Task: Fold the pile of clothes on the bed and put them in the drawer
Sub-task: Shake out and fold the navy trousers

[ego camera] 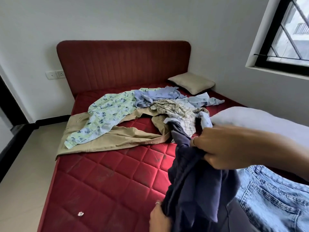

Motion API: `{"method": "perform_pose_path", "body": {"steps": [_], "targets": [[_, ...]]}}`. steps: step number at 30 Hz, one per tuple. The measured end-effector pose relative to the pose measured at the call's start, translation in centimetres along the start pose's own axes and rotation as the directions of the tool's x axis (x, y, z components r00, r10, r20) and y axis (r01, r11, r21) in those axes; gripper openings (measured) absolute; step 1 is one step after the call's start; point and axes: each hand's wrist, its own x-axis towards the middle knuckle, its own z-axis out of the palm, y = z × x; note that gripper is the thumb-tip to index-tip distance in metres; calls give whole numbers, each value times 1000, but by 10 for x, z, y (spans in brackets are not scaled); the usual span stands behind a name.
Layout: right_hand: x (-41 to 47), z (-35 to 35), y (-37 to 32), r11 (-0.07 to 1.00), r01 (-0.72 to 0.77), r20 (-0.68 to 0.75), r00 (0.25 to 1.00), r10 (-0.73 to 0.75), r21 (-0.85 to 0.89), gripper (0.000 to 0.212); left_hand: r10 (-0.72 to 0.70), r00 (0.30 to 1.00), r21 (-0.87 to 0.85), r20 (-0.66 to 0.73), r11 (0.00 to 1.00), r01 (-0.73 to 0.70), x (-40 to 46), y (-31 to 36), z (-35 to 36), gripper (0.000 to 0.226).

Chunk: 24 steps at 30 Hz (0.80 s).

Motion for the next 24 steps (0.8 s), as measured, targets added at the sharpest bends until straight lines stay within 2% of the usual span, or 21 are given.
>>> {"method": "perform_pose_path", "body": {"steps": [3,5,7,10,13,14,15,16,17,18,19,21,24], "targets": [[11,16,14,997,-29,59,998,25,69,13,102,993,125,-67,988,-93,23,-24,-60,23],[20,26,28,991,-57,63,997,50,124,14,168,967,174,-192,975,-135,43,-31,-118,35],[31,33,36,973,-60,49,998,50,223,29,242,914,255,-325,953,-162,61,-13,-184,38],[51,34,34,944,-27,-27,999,38,330,37,227,913,442,-340,895,-58,75,44,-277,36],[72,20,30,939,-19,-163,983,79,343,42,155,911,686,-382,708,167,64,91,-338,33],[79,16,32,941,-39,-219,968,118,337,42,141,902,715,-409,663,221,54,102,-353,32],[86,14,35,935,-73,-275,945,175,346,42,95,902,702,-422,664,258,46,111,-363,28],[93,12,40,928,-94,-342,912,226,361,41,42,906,635,-421,727,261,41,116,-373,22],[102,11,47,922,-101,-418,869,264,373,40,-24,916,488,-399,841,235,34,122,-380,16],[110,9,53,916,-101,-483,824,295,387,39,-84,929,288,-360,937,197,28,127,-384,15],[117,3,60,907,-103,-525,787,325,408,38,-111,943,64,-313,988,138,20,134,-389,17],[125,-12,74,867,-106,-541,743,394,486,36,-59,958,-257,-281,966,-16,9,154,-398,22],[128,-52,92,745,-34,-531,680,506,667,28,100,923,-440,-371,857,-270,2,194,-414,34]]}}
